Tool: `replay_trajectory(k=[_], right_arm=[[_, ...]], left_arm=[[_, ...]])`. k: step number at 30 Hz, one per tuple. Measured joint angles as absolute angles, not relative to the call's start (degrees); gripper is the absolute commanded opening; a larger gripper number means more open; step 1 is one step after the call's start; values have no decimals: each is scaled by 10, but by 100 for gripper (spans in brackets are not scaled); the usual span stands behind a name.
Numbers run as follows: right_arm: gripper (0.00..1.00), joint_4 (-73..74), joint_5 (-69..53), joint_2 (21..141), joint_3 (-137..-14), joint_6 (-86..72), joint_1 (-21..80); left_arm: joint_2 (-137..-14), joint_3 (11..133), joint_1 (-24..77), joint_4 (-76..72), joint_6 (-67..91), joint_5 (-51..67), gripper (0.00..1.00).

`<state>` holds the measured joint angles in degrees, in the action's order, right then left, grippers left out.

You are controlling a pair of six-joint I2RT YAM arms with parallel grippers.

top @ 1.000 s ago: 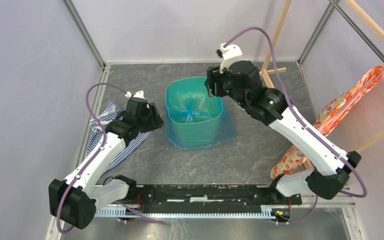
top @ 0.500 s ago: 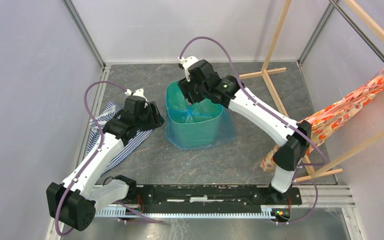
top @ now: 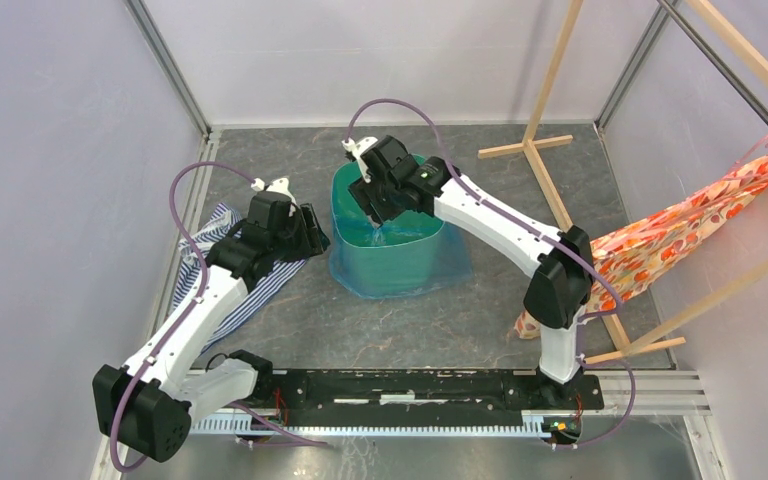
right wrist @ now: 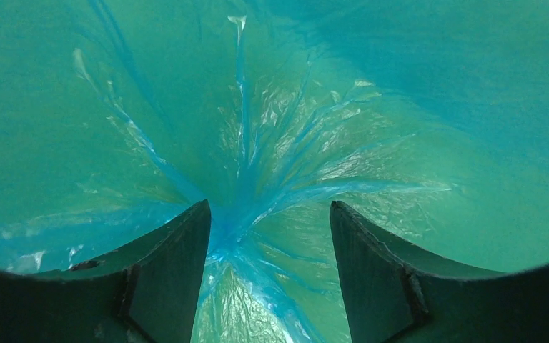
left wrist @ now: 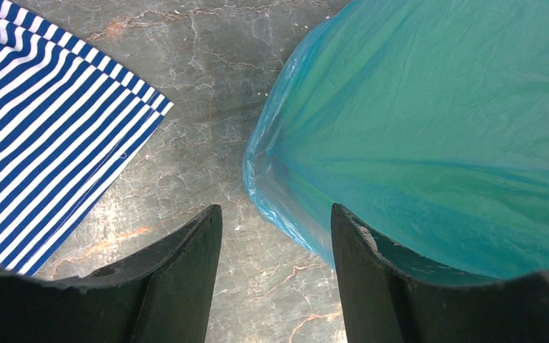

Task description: Put the trash bags into the trash bin

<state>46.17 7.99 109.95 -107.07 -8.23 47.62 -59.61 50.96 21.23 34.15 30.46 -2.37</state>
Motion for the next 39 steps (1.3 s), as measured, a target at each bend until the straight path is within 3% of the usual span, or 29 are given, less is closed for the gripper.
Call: replay_trajectory(k=[9,23,39], right_arm=[[69,456,75,1116,-1021,-71,472],[70,431,76,1120,-976,-58,467],[70,408,78,1136,-960,-37,467]], left_arm=[[-596,510,212,341,304,-18,62],[-635,474,212,283,305,17,39],[-687,424,212,215,306,38,27]])
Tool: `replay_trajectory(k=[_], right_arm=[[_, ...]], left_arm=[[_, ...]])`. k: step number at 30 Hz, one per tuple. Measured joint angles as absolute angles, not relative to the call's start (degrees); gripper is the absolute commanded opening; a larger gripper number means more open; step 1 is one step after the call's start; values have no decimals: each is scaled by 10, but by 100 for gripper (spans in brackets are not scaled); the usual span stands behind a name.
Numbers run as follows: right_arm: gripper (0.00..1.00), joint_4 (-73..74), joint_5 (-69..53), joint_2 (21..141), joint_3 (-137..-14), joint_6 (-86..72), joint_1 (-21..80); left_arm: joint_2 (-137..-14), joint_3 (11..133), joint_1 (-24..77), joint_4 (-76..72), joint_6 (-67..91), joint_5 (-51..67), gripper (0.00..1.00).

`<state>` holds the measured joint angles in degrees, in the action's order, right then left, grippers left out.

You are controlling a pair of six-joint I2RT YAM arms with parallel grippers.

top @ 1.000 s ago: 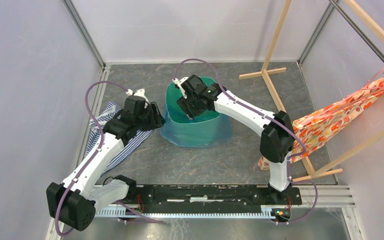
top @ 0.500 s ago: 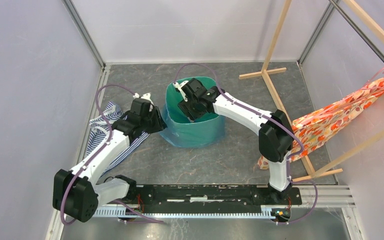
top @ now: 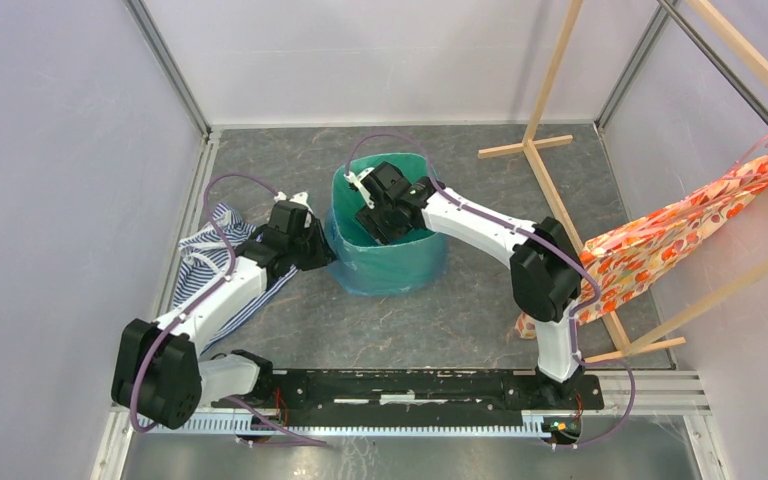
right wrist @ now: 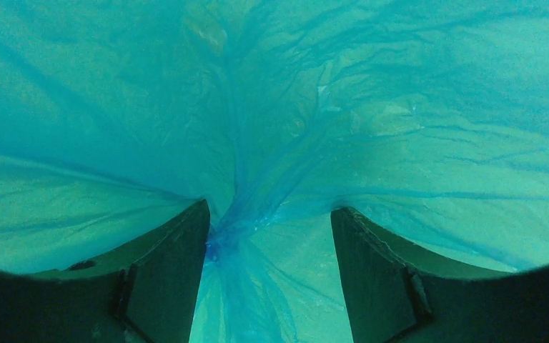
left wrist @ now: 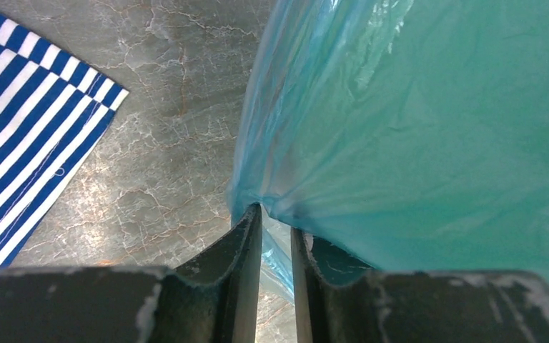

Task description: Put the trash bags into the trash bin

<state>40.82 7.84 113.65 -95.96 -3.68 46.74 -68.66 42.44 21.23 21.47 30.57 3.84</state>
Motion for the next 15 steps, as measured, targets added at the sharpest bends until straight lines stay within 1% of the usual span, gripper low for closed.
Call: replay_trajectory(k=[6,15], right_arm=[[70,408,81,1146,-957,-32,468],[70,391,90,1153,-938,-22,468]], left_arm=[[-699,416,212,202,306,46,22],[-715,406,212,191,319,48,18]])
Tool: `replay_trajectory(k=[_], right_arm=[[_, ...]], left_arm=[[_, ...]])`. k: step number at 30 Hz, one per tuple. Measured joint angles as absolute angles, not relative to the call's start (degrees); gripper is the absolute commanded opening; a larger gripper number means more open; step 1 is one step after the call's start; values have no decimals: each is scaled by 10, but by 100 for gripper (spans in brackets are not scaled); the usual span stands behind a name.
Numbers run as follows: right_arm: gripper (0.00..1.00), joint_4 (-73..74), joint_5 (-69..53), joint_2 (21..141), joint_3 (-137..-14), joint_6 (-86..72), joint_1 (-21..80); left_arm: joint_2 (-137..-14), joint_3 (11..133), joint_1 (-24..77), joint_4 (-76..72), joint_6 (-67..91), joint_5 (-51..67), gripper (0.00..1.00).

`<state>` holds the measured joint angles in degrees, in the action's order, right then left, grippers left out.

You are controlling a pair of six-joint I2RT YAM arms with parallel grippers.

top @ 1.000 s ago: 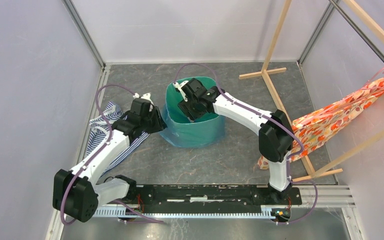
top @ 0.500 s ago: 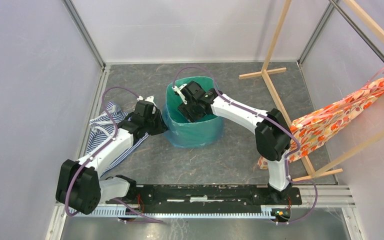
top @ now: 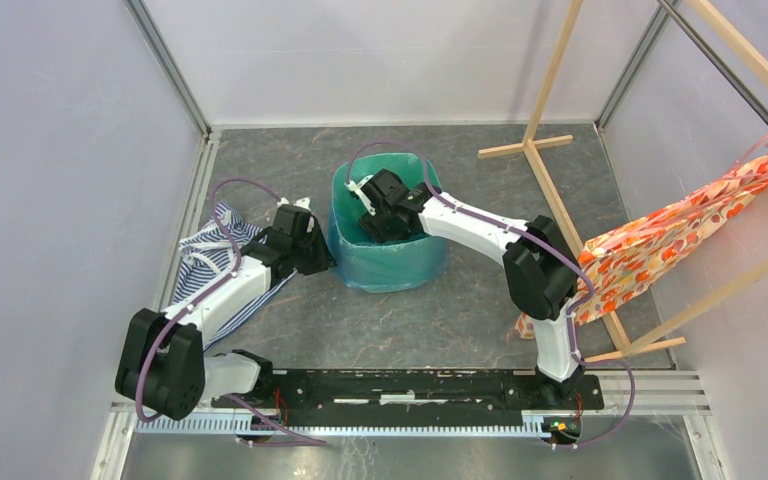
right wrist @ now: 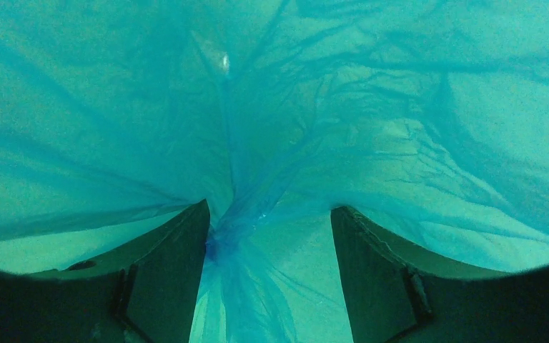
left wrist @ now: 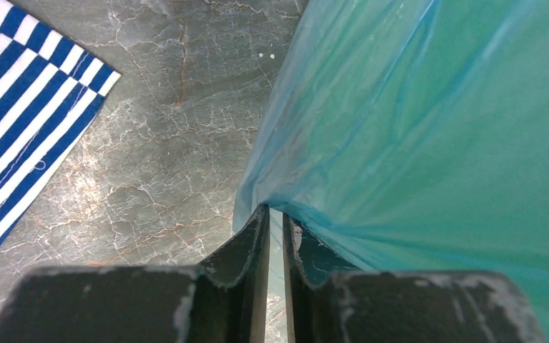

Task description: Put the trash bags into the trash bin

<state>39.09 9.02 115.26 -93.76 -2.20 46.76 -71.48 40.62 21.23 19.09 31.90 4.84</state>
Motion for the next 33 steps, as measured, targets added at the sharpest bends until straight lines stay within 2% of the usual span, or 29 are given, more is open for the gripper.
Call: replay_trajectory(k=[16,33], right_arm=[[70,349,112,1156,-905,-10,468],[70,317,137,1171,-882,-8,474]], left_arm=[[-716,401,212,187,326,49,14],[-716,401,212,187,326,51,14]])
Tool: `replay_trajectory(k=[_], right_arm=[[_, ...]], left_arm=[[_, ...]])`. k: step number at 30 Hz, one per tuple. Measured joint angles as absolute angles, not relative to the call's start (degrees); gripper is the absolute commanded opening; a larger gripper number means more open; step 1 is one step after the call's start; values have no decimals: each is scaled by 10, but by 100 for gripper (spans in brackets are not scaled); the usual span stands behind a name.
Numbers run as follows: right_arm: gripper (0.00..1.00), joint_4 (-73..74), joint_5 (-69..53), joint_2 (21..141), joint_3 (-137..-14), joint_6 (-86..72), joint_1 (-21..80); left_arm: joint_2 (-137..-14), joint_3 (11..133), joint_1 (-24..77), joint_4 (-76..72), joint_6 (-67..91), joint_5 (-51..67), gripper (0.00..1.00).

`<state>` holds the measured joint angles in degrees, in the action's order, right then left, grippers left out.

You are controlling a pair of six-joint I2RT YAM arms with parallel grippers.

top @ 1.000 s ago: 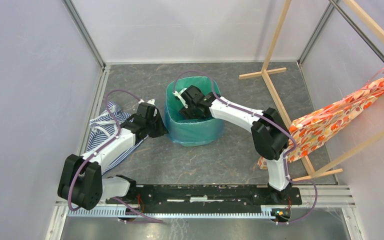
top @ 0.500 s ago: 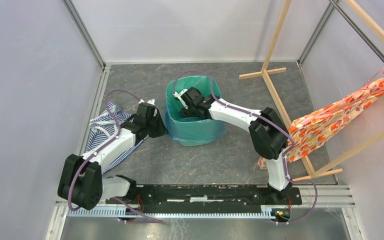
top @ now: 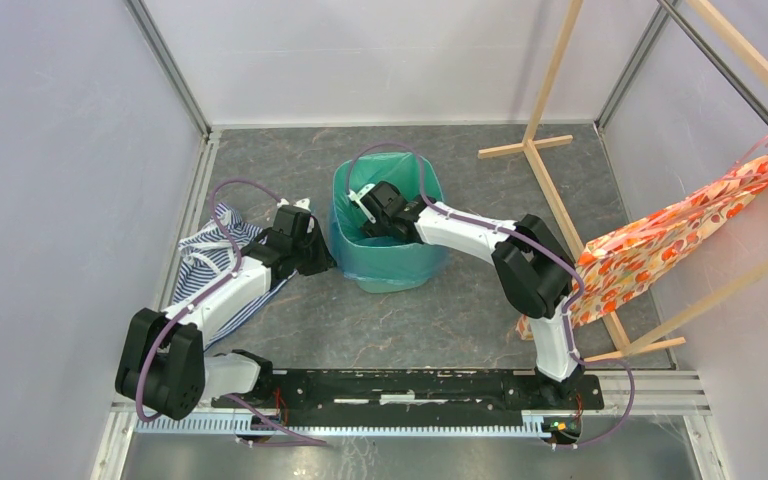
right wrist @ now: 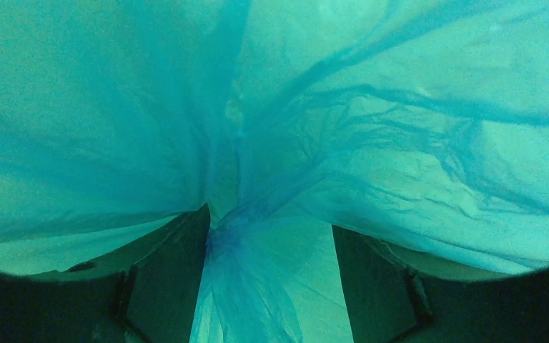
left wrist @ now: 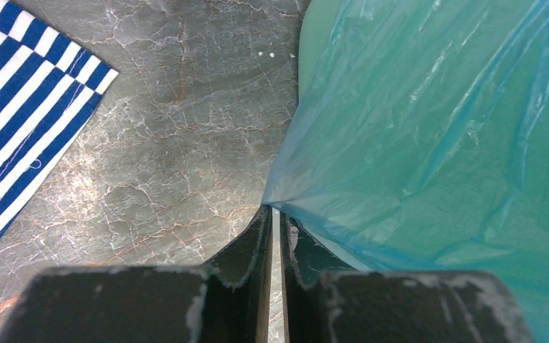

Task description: Put the trash bags into the trash bin

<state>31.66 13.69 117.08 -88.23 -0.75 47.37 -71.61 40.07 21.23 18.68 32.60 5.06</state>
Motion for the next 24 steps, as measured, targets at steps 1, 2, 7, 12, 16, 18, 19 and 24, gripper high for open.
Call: replay_trajectory(k=[1,2,7,12,16,18,19,24], right_arm=[[70,316,138,1171,-881,-7,474],[70,314,140,1171,-880,-7,474],[70,313,141,1171,-879,-6,474],[70,314,141,1172,-879,-6,474],[71,320,141,1172,-881,-6,474],[71,322,141,1173,-881,-6,474],[71,322,142,1174,-882,-6,474],[71,326,143,1183,-885,-6,474]], left_arm=[[-716,401,212,187,326,51,14],[-716,401,212,187,326,51,14],[-716,401,212,188,326,50,16],[-715,403,212,194,326,50,19],[-712,404,212,196,326,51,22],[-712,405,212,197,326,51,24],[-712,406,212,198,326,51,25],[-705,415,212,207,326,51,26]])
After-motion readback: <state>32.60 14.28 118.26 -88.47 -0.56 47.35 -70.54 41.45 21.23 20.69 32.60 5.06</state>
